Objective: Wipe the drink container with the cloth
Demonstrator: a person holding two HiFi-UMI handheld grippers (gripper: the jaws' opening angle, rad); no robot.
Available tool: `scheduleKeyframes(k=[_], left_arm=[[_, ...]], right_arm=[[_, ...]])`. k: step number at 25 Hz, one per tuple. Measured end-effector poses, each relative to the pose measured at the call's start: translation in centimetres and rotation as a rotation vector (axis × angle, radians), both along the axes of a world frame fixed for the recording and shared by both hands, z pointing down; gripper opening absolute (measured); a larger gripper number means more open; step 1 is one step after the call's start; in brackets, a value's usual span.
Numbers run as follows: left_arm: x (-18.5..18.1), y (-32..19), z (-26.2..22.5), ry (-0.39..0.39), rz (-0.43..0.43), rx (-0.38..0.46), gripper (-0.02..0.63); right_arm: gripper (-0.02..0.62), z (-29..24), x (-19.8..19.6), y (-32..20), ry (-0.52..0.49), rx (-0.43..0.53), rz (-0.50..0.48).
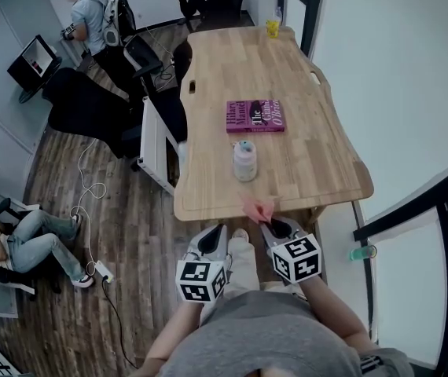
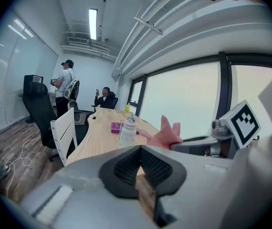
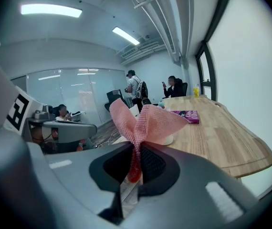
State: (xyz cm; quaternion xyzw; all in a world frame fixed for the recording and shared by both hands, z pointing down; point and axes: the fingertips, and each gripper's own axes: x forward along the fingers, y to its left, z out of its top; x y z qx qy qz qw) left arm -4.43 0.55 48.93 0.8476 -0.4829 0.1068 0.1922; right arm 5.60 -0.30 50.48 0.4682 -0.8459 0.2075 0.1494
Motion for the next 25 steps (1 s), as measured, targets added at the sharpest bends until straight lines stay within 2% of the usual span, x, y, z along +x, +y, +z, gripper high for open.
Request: scheduleKeyframes(k=[17,25], left_arm=[[1.2,0.4,-0.5,-0.001,0.002,0.004,0.003],[1.4,0.5,-0.6,0.003,-0.002,0.005,0.003]], right_arm=[[0.023,-1.9,0.1,0.7,0.021,0.073,-0.013],[0.023,-2.0,0.3,0.8,0.015,0.07,-0.014]])
